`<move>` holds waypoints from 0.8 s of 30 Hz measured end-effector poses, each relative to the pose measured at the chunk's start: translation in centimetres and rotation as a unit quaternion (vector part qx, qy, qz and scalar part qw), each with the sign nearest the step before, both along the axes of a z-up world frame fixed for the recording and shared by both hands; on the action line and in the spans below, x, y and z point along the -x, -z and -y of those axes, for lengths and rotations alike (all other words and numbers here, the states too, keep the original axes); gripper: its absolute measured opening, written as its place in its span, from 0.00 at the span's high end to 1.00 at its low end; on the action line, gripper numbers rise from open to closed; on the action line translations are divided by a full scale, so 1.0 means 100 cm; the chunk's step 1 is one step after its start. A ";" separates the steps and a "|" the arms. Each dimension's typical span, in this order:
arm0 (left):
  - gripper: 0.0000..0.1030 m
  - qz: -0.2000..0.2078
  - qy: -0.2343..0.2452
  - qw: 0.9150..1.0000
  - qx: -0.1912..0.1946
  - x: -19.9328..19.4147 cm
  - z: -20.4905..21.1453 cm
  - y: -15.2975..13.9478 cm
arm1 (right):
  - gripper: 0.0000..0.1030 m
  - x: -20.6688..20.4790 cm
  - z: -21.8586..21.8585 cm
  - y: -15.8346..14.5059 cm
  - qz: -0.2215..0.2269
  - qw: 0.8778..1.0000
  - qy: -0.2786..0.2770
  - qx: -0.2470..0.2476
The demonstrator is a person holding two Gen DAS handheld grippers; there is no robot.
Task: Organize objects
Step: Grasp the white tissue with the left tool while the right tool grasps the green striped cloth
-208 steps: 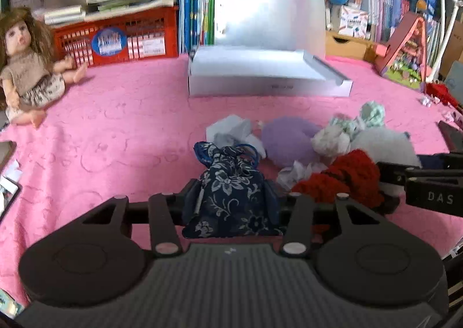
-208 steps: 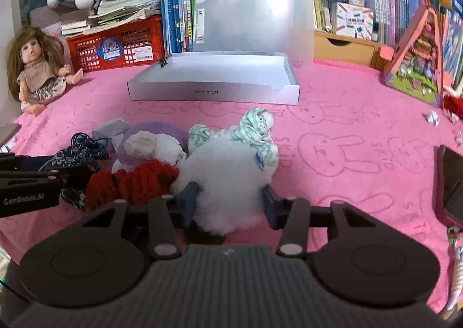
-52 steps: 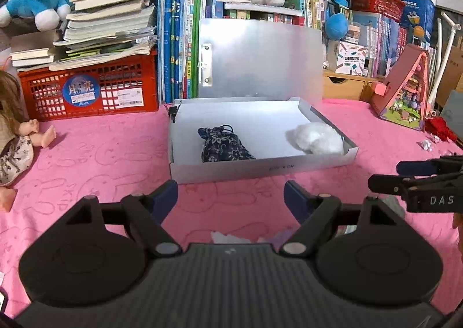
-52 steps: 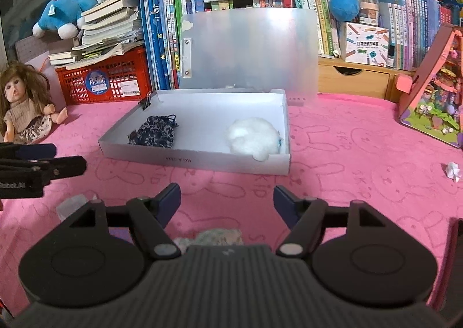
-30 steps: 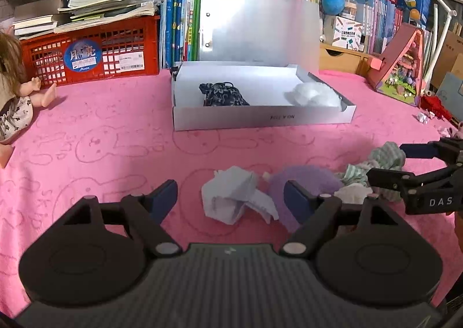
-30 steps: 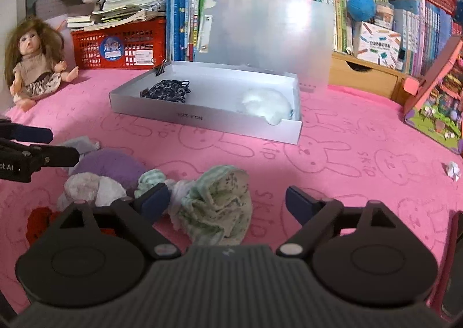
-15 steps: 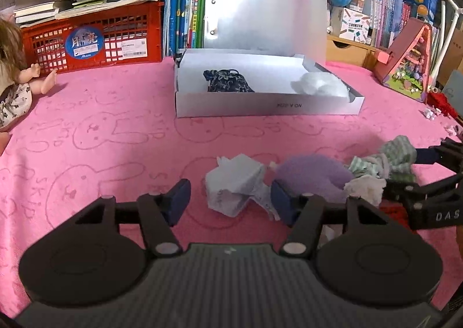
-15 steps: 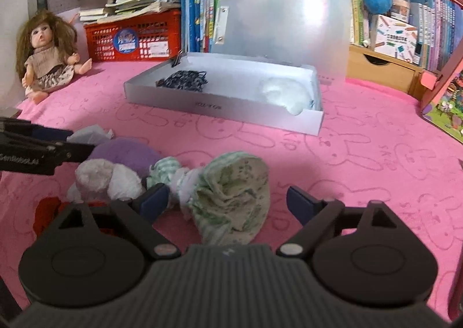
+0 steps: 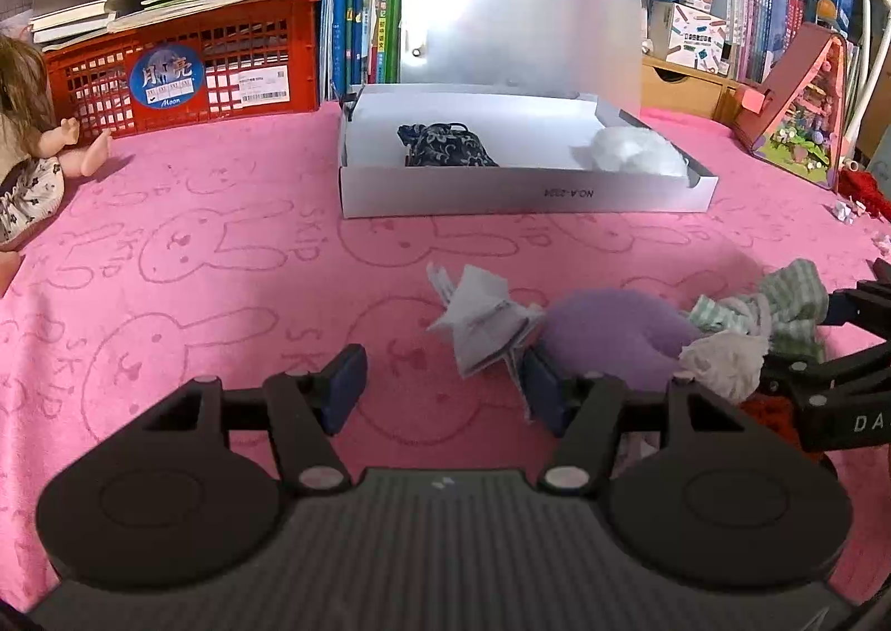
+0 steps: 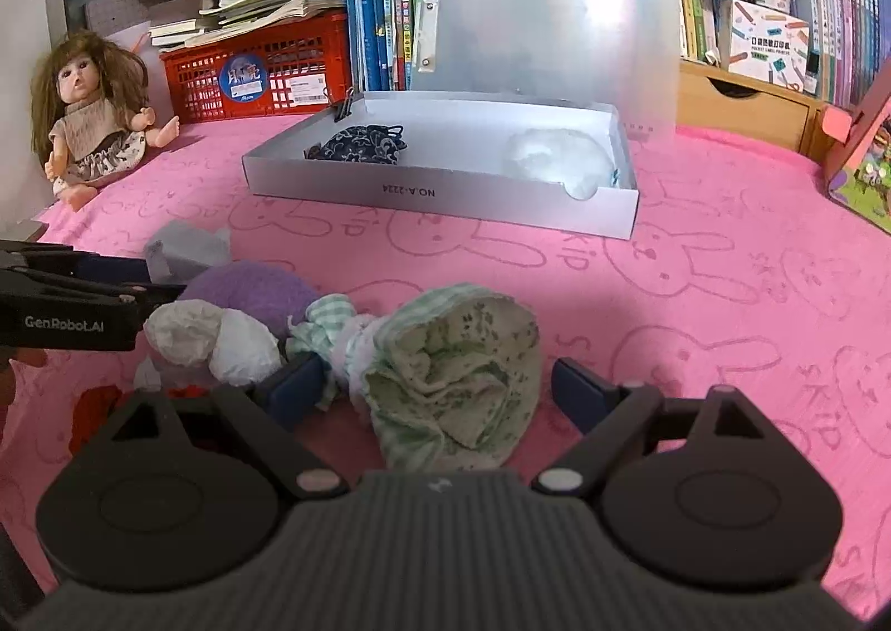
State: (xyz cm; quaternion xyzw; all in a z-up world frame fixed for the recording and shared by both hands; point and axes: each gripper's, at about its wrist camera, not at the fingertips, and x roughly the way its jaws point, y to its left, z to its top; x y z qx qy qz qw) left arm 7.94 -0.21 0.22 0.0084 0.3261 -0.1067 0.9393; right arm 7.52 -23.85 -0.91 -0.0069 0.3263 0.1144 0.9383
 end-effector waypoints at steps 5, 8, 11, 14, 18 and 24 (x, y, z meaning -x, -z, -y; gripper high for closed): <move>0.34 0.011 -0.003 1.000 0.009 0.000 -0.003 -0.003 | 0.09 0.003 -0.002 -0.001 0.011 1.000 -0.001 0.007; 0.34 0.013 -0.006 1.000 0.010 -0.003 -0.002 -0.004 | 0.10 0.005 -0.004 -0.002 0.018 1.000 -0.003 0.015; 0.34 0.017 -0.005 1.000 0.011 -0.005 -0.001 -0.004 | 0.12 0.005 -0.005 -0.003 0.019 1.000 -0.004 0.015; 0.35 0.023 -0.004 1.000 0.006 -0.006 0.003 -0.005 | 0.15 0.006 -0.005 -0.004 0.018 1.000 -0.004 0.010; 0.48 0.018 0.001 1.000 0.012 -0.008 0.005 -0.005 | 0.25 0.007 -0.004 -0.005 0.012 1.000 -0.010 -0.002; 0.58 0.018 0.000 1.000 0.008 -0.007 0.006 -0.007 | 0.39 0.010 -0.007 -0.008 0.011 1.000 -0.010 -0.004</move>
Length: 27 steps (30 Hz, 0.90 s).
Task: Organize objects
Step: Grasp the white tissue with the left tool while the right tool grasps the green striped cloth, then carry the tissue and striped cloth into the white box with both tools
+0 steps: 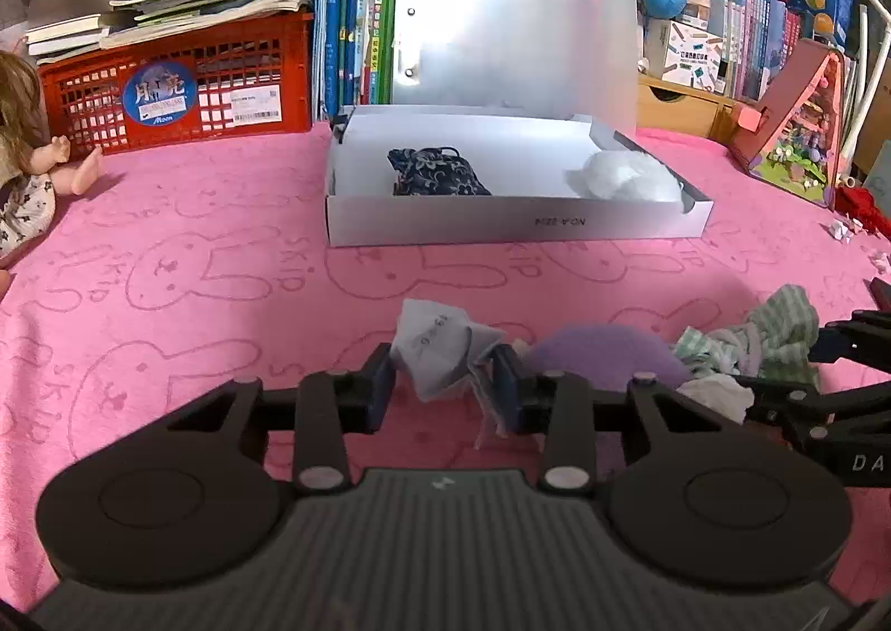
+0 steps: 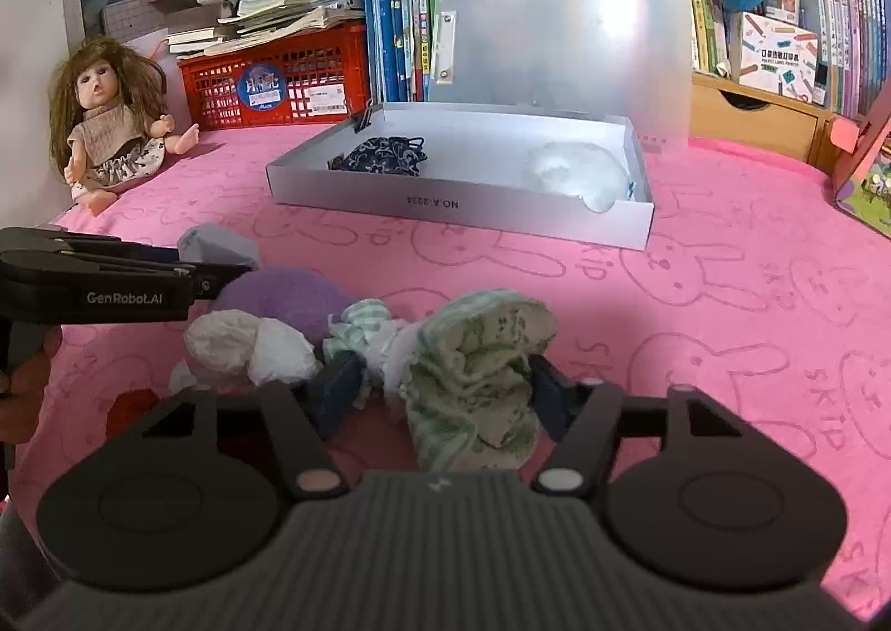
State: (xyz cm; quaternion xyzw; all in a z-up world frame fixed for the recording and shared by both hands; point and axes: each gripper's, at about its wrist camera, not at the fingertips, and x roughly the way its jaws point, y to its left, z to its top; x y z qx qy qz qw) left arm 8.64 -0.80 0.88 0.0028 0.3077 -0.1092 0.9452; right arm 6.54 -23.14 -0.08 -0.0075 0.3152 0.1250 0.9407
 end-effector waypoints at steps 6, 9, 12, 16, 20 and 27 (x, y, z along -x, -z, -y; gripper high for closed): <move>0.58 0.008 -0.012 1.000 0.003 0.000 -0.006 -0.009 | 0.55 -0.003 0.001 -0.012 -0.005 0.999 0.032 -0.005; 0.59 0.013 -0.018 1.000 0.007 -0.002 -0.010 -0.015 | 0.57 -0.007 0.004 -0.017 -0.001 0.999 0.043 -0.006; 0.59 0.017 -0.024 1.000 0.012 -0.006 -0.014 -0.022 | 0.59 -0.011 0.006 -0.022 0.004 0.999 0.052 -0.003; 0.59 0.023 -0.026 0.999 0.018 -0.013 -0.016 -0.033 | 0.59 -0.017 0.009 -0.032 0.018 0.998 0.058 -0.001; 0.59 0.036 -0.025 0.999 0.021 -0.023 -0.016 -0.047 | 0.59 -0.027 0.013 -0.045 0.033 0.997 0.064 0.002; 0.59 0.070 -0.021 0.996 0.041 -0.050 -0.015 -0.072 | 0.59 -0.058 0.032 -0.064 0.032 0.995 0.089 -0.026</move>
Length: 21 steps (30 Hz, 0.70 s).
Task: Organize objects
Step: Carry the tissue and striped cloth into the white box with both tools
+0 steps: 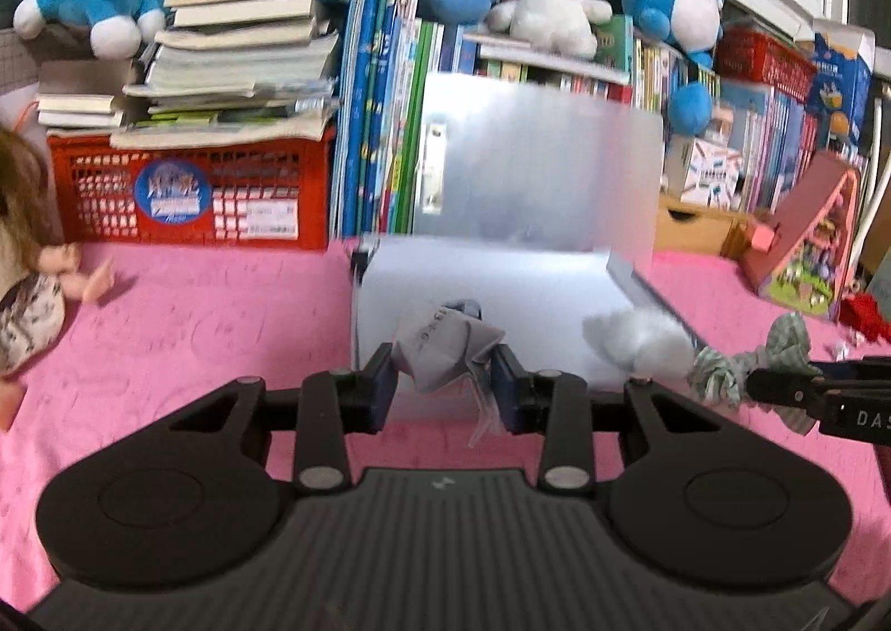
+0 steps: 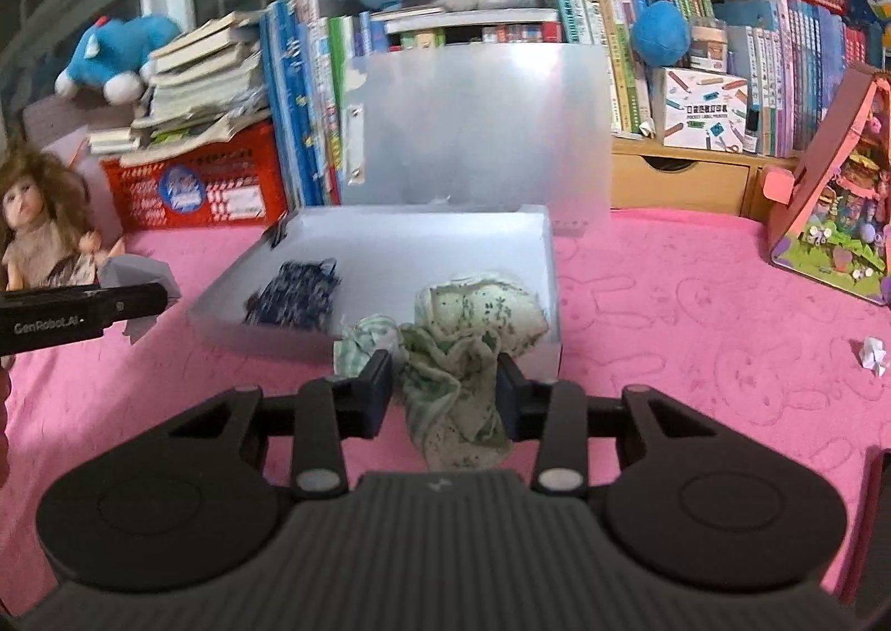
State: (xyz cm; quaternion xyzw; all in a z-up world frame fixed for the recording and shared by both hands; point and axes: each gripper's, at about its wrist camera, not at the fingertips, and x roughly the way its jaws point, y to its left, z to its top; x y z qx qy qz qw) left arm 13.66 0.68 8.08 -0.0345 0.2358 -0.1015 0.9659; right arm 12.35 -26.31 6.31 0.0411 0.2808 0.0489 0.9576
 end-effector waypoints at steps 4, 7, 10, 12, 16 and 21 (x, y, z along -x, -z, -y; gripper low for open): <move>0.59 0.000 -0.001 1.000 0.004 -0.024 0.003 -0.011 | 0.59 -0.020 0.010 -0.009 -0.004 1.000 0.014 -0.018; 0.59 0.000 -0.005 1.000 0.003 -0.040 0.005 -0.017 | 0.59 -0.033 0.014 -0.018 0.000 1.000 0.022 -0.022; 0.59 -0.002 -0.010 1.000 0.010 -0.057 0.003 -0.022 | 0.59 -0.046 0.016 -0.028 0.003 0.999 0.028 -0.018; 0.59 -0.008 -0.014 1.000 0.020 -0.069 0.002 -0.023 | 0.59 -0.056 0.016 -0.034 0.006 0.999 0.033 -0.014; 0.59 -0.008 -0.016 1.000 0.019 -0.092 0.004 -0.025 | 0.59 -0.078 0.019 -0.042 0.002 0.999 0.035 -0.019; 0.59 -0.023 -0.023 0.999 0.028 -0.122 0.006 -0.018 | 0.59 -0.108 0.021 -0.036 -0.010 0.999 0.042 -0.027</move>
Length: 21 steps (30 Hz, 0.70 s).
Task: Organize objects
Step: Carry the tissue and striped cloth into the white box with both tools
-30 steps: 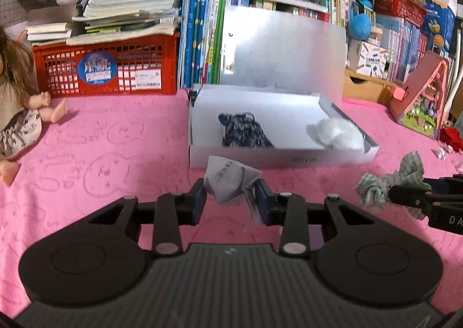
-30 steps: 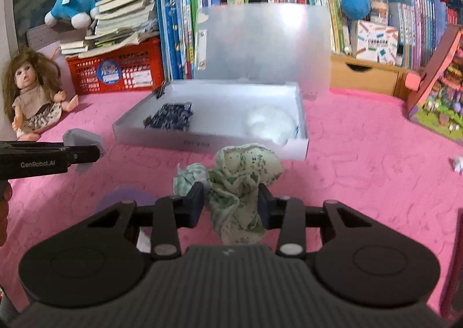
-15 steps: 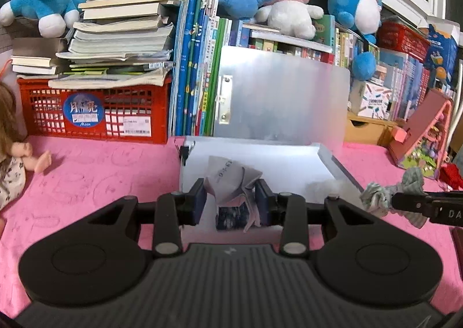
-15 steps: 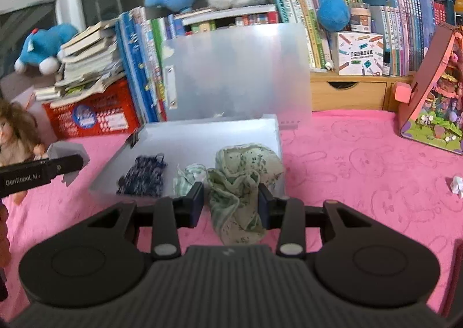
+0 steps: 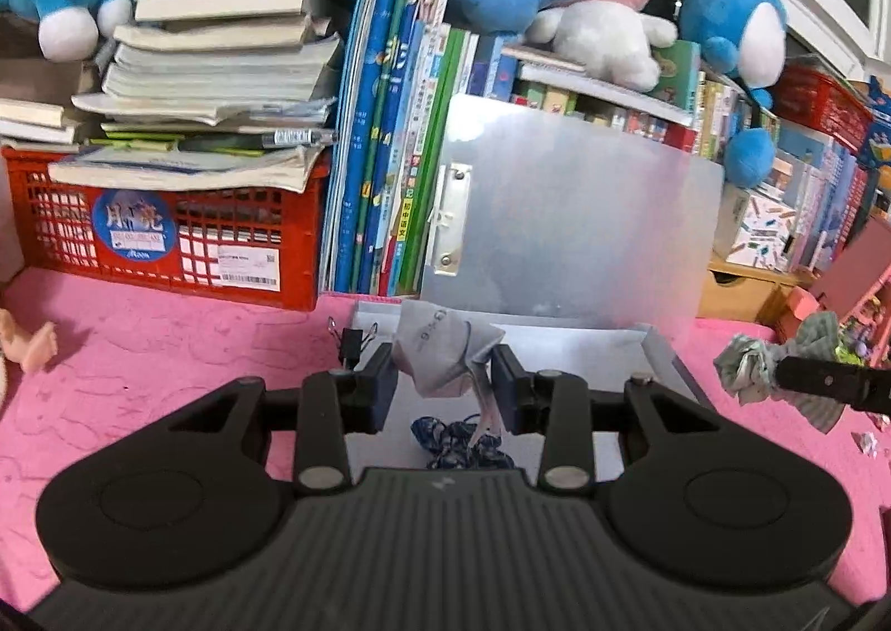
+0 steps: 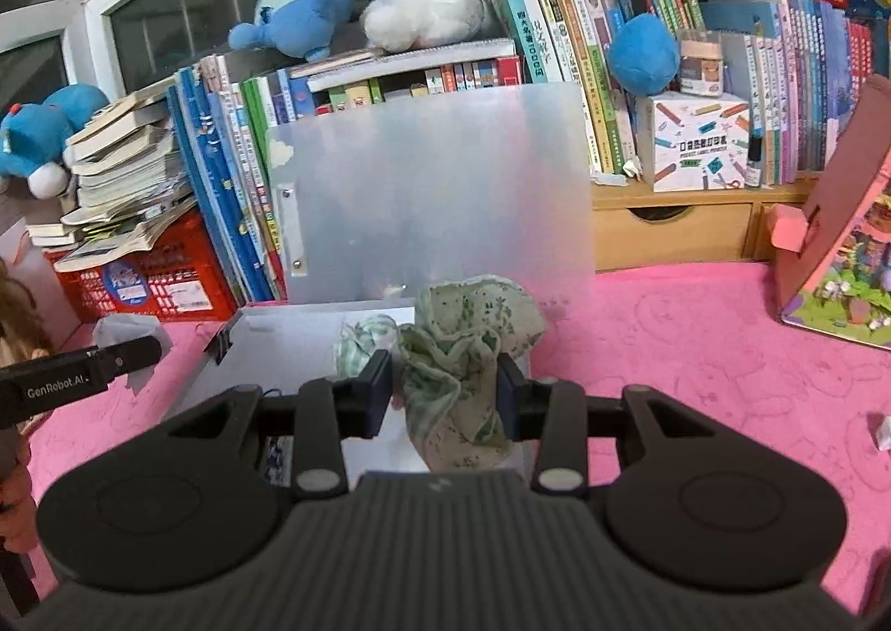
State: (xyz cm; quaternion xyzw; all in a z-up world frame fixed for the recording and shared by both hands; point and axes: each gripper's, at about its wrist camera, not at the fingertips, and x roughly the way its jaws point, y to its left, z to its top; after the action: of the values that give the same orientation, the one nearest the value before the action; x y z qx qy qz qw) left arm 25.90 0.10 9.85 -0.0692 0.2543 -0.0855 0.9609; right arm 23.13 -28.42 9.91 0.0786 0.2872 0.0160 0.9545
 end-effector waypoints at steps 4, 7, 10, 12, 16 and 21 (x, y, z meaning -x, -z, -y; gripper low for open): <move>0.59 -0.015 -0.004 1.000 -0.010 -0.014 0.006 0.017 | 0.59 -0.019 -0.001 0.023 -0.020 1.000 0.003 -0.019; 0.59 -0.026 -0.004 0.999 -0.021 -0.021 0.012 0.032 | 0.59 -0.032 -0.004 0.042 -0.035 0.999 0.007 -0.031; 0.59 -0.029 -0.002 0.999 -0.033 -0.026 0.017 0.043 | 0.59 -0.038 -0.008 0.054 -0.040 0.999 0.006 -0.030; 0.59 -0.029 -0.001 0.999 -0.039 -0.026 0.019 0.048 | 0.59 -0.041 -0.011 0.058 -0.042 0.999 0.003 -0.028; 0.59 -0.033 -0.001 0.999 -0.042 -0.029 0.020 0.056 | 0.59 -0.045 -0.016 0.063 -0.041 0.999 0.000 -0.022; 0.59 -0.044 -0.005 0.998 -0.043 -0.034 0.020 0.065 | 0.58 -0.048 -0.019 0.067 -0.040 0.999 -0.004 -0.012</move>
State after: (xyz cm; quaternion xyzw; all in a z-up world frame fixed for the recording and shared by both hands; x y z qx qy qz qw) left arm 29.27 -1.88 3.35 -0.0324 0.2990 -0.0666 0.9514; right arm 27.91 -26.50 3.23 0.0893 0.3254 0.0203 0.9411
